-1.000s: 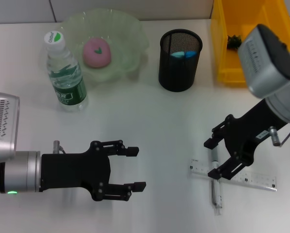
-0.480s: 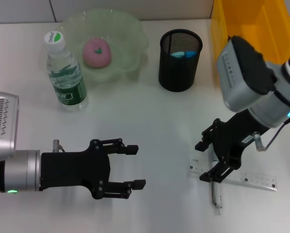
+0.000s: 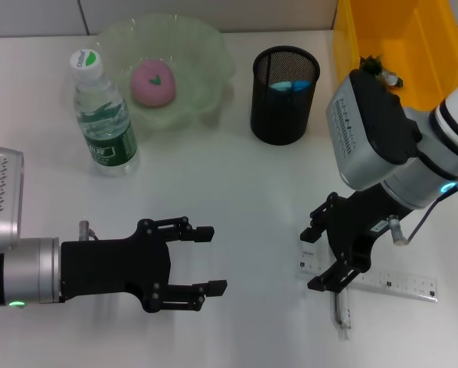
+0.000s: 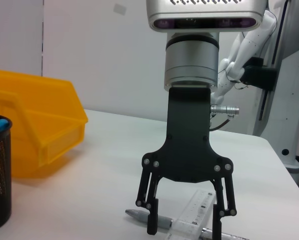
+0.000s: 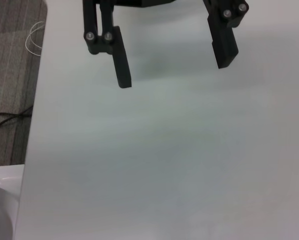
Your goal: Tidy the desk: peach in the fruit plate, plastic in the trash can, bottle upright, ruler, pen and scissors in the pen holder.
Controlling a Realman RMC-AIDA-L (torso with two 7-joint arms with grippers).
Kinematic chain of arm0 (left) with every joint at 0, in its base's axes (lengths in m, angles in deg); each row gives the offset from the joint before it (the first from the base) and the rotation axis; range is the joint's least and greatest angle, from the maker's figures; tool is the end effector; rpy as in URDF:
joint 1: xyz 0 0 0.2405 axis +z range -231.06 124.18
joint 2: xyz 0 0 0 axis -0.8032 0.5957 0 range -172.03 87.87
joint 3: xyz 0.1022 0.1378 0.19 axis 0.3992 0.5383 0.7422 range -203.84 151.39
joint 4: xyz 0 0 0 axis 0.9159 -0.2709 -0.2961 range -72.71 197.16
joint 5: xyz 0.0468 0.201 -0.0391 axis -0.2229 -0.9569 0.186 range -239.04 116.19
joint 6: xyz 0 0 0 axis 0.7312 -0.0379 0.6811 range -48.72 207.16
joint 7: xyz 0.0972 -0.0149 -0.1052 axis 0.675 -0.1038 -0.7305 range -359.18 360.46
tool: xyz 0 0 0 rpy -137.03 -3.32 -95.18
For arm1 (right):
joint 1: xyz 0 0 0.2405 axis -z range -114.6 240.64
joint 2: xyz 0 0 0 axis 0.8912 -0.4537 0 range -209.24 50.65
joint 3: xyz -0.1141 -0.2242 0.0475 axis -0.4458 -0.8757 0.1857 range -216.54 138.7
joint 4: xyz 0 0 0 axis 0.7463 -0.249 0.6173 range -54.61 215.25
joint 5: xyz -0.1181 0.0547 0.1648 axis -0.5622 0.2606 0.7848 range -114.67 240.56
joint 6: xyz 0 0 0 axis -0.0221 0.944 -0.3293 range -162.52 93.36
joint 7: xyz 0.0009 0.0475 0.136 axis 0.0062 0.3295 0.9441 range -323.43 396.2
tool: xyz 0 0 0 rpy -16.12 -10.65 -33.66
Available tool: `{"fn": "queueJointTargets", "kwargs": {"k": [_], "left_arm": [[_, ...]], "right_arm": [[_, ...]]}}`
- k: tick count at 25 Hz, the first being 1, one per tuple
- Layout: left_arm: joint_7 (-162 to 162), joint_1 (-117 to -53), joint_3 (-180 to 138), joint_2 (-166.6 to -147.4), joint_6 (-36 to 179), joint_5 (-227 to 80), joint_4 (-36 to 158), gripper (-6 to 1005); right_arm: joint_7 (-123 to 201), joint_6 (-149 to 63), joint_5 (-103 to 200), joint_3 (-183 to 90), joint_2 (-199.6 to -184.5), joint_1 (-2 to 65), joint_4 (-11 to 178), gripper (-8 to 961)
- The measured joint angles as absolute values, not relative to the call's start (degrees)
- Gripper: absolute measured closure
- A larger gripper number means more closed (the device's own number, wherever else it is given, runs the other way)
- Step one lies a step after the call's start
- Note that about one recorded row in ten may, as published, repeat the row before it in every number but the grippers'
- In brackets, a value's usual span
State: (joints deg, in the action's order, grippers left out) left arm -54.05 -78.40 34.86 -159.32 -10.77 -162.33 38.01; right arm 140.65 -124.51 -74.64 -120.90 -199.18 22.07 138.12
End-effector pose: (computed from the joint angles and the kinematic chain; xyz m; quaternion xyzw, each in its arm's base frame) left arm -0.2792 0.2646 -0.0532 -0.9633 -0.0947 -0.2463 0.0487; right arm 0.1826 0.3352 -0.0564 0.9839 -0.0316 0.1695 0.0469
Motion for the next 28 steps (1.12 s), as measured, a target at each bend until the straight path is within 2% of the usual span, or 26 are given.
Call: {"fn": "queueJointTargets", "kwargs": {"k": [28], "left_arm": [[-54.1,-78.4,34.9,-159.84,-10.2,-162.6,38.0,215]], "right_arm": [[140.7,-122.5,-74.4,-122.9,-199.18,22.2,137.6,218]]}}
